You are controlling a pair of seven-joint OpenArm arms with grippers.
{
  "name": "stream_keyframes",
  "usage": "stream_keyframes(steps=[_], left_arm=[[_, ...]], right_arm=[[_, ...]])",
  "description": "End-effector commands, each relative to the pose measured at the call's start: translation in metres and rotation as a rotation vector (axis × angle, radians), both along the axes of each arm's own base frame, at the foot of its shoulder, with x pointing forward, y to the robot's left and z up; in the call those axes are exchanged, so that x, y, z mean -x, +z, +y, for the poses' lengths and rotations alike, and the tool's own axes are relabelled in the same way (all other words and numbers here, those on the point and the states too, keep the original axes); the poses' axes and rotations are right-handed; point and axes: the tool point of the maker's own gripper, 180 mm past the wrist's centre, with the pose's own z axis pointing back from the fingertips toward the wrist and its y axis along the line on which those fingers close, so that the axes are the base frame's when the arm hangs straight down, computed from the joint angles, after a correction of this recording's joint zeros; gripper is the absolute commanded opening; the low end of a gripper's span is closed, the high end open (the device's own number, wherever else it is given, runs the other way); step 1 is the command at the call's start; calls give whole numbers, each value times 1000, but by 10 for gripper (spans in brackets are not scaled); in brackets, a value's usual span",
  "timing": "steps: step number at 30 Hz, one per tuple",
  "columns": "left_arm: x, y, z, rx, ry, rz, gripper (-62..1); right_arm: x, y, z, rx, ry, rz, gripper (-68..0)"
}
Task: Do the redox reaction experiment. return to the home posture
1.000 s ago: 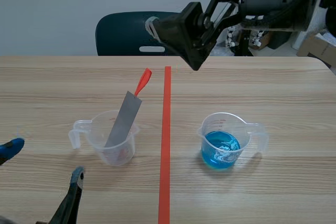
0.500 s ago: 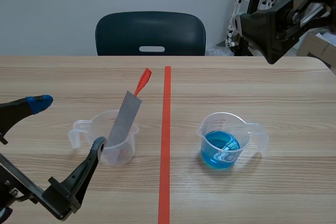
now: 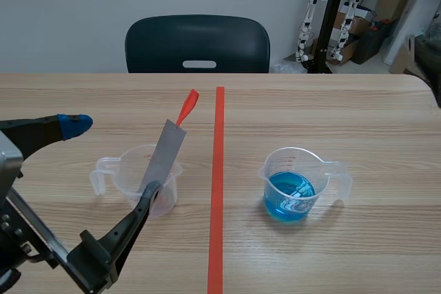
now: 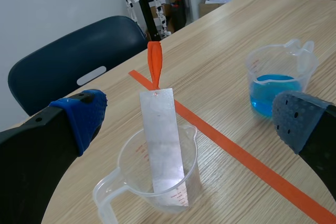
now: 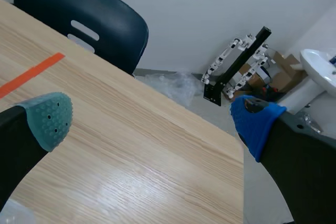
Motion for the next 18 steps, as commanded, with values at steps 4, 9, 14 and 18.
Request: stream_keyframes(steps=[4, 9, 14, 18], left_arm=[[3, 5, -1, -31, -41, -25, 14], [16, 9, 3, -3, -82, -36, 14], [28, 6, 8, 2, -79, -19, 14], [33, 4, 15, 3, -62, 0, 14]], right_arm=[[7, 17, 14, 47, -27, -93, -45], [23, 29, 38, 56, 25, -124, -45], [44, 50, 63, 21, 97, -199, -45], [69, 53, 90, -39, 247, -244, -45]])
